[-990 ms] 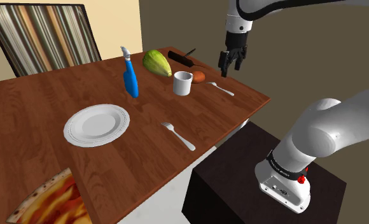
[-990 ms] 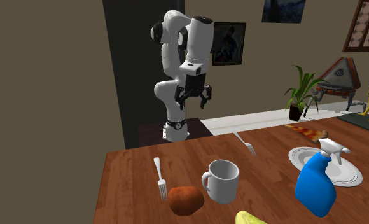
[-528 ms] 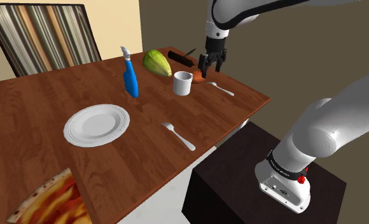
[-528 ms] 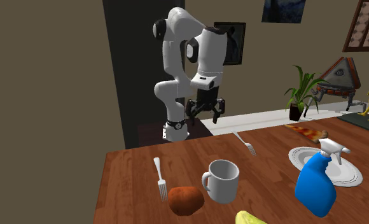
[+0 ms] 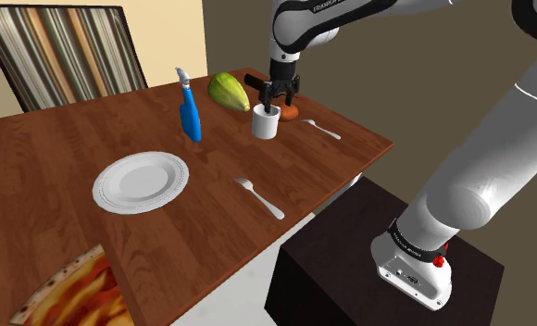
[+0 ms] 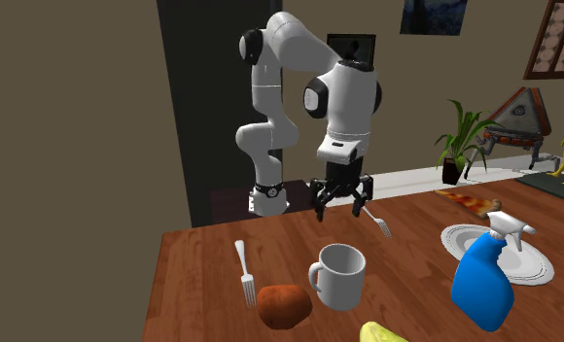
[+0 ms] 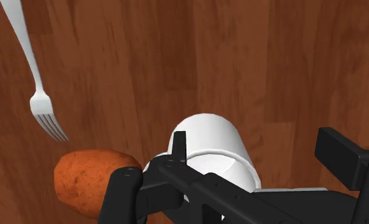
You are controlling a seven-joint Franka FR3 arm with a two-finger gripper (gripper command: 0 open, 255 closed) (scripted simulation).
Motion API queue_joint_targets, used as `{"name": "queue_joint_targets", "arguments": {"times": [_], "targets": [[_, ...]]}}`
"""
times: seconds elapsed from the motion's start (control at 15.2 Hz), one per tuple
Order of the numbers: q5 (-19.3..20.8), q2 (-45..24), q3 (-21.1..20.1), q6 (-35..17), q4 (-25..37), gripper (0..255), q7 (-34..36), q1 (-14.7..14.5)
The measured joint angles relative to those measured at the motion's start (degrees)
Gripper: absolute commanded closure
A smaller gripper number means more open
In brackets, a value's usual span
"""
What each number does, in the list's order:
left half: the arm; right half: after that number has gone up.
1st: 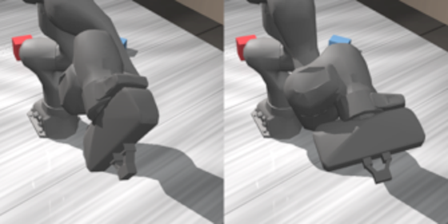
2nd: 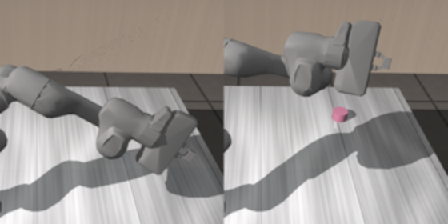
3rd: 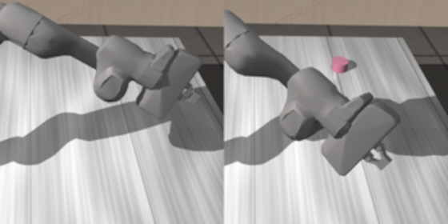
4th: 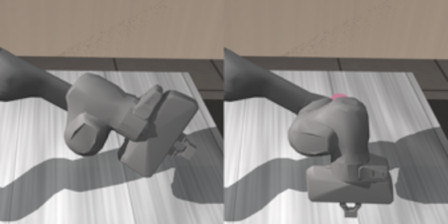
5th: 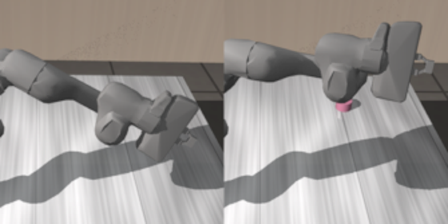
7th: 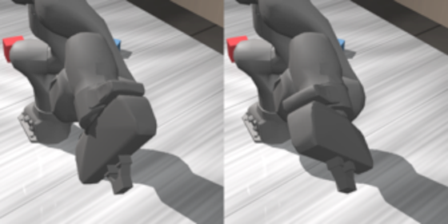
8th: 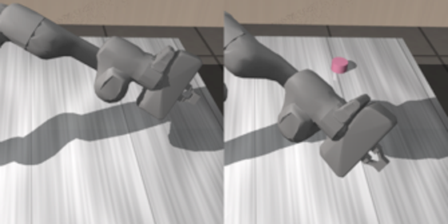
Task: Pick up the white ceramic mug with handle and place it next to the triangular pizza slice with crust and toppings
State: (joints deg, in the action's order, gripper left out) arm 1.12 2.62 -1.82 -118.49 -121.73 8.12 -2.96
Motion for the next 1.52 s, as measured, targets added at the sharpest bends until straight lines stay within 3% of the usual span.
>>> {"name": "queue_joint_targets", "arguments": {"times": [0.46,1.32,1.39,1.52], "targets": [[-0.2,-13.3,-0.5,-4.3,11.7,0,2.1,-0.7],[-0.1,-16.7,-0.4,-9.1,10.5,0,2.1,-0.6],[-0.1,-16.7,-0.4,-9.1,10.5,255,2.1,-0.6],[-0.1,-16.7,-0.4,-9.1,10.5,255,2.1,-0.6]]}}
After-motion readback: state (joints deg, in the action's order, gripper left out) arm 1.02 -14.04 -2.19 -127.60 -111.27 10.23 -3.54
